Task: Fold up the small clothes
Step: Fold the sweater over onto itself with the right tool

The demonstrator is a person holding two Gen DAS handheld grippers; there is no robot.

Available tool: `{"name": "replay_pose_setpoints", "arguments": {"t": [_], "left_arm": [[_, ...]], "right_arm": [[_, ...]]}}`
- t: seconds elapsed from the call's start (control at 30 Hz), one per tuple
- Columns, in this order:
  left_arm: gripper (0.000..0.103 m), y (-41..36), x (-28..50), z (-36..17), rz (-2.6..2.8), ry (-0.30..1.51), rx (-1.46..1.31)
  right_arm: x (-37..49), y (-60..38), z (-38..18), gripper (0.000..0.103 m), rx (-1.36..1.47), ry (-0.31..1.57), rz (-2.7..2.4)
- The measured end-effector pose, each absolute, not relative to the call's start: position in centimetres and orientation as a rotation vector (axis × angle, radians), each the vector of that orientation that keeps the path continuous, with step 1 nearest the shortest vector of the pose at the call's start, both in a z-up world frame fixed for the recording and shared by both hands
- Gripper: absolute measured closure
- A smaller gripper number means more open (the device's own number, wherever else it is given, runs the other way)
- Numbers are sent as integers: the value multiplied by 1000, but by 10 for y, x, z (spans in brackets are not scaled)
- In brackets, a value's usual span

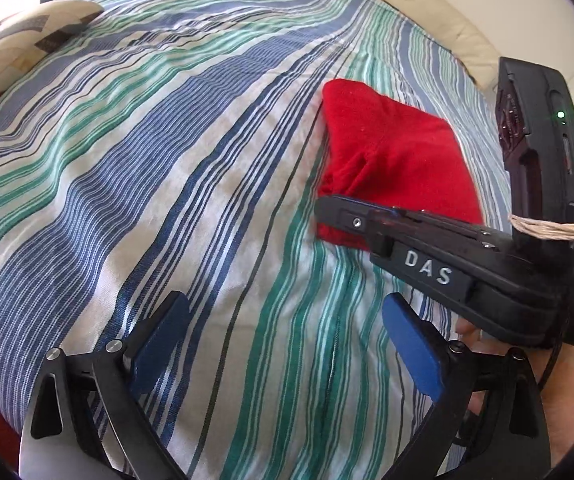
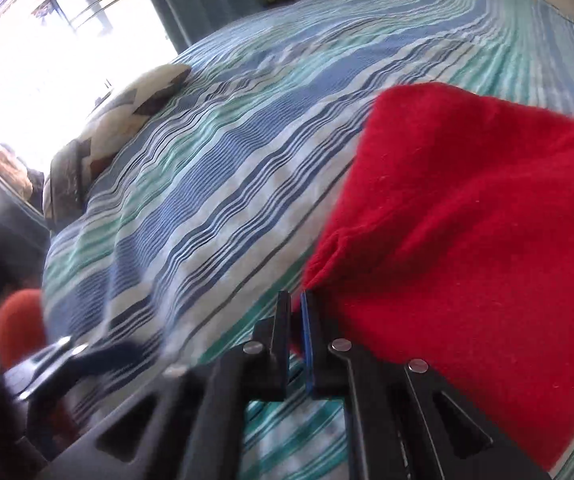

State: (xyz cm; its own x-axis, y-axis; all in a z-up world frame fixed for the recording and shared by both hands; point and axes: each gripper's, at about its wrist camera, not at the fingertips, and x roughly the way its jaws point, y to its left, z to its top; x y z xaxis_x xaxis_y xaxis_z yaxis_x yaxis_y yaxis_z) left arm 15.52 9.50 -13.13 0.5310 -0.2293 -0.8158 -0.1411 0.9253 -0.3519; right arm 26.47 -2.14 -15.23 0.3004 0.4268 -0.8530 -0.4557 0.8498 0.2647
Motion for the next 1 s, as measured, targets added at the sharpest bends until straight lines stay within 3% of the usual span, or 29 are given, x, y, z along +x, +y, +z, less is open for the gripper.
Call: {"name": "replay_pose_setpoints", "arguments": {"t": [0.33,0.47,0.63,0.87,1.0], "left_arm": [[5,83,160,-127,-106,1003,-387],[5,73,162,-132,-114,1020,-367],[5,63,157,-136,-109,1025,-309],[6,43,157,-94,-121,887,-145],[6,28,198,-66,-182,843,-190]], "right_arm": [[241,-142,-69,95,252,898,473],[237,-182,-97,94,254,1001,389],[224,-158,-164,94,201,1152,392],[194,-165,-133,94,216,1039,385],[183,-179,-112,94,155,971,328]]}}
